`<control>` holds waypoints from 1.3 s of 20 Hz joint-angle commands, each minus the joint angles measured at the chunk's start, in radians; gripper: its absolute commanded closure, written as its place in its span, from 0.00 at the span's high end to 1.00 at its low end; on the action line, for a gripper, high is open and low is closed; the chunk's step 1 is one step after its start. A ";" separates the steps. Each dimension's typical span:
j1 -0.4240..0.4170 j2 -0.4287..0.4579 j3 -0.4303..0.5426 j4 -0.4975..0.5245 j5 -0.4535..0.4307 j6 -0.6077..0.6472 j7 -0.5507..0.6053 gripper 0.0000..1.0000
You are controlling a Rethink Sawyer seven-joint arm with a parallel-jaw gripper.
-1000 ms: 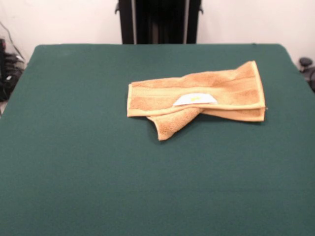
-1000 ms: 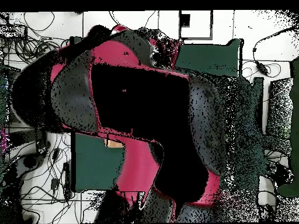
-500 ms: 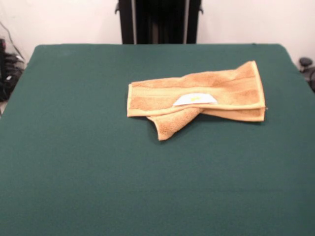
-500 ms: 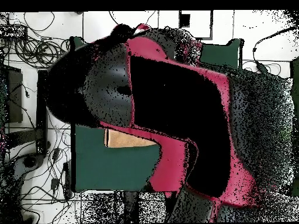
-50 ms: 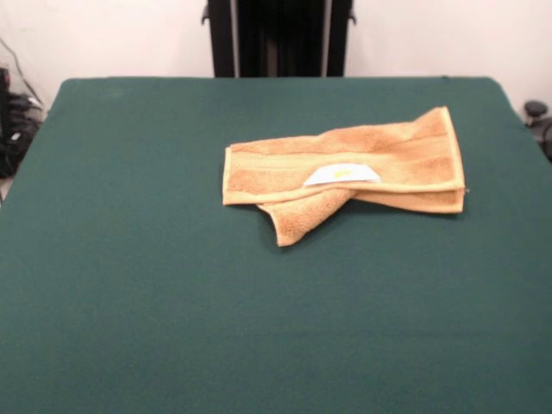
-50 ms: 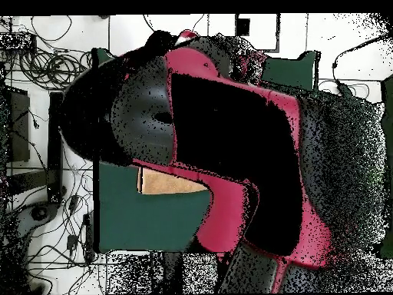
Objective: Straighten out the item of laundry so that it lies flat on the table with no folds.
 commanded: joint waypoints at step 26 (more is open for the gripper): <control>-0.046 0.042 0.042 -0.292 0.035 0.632 0.050 1.00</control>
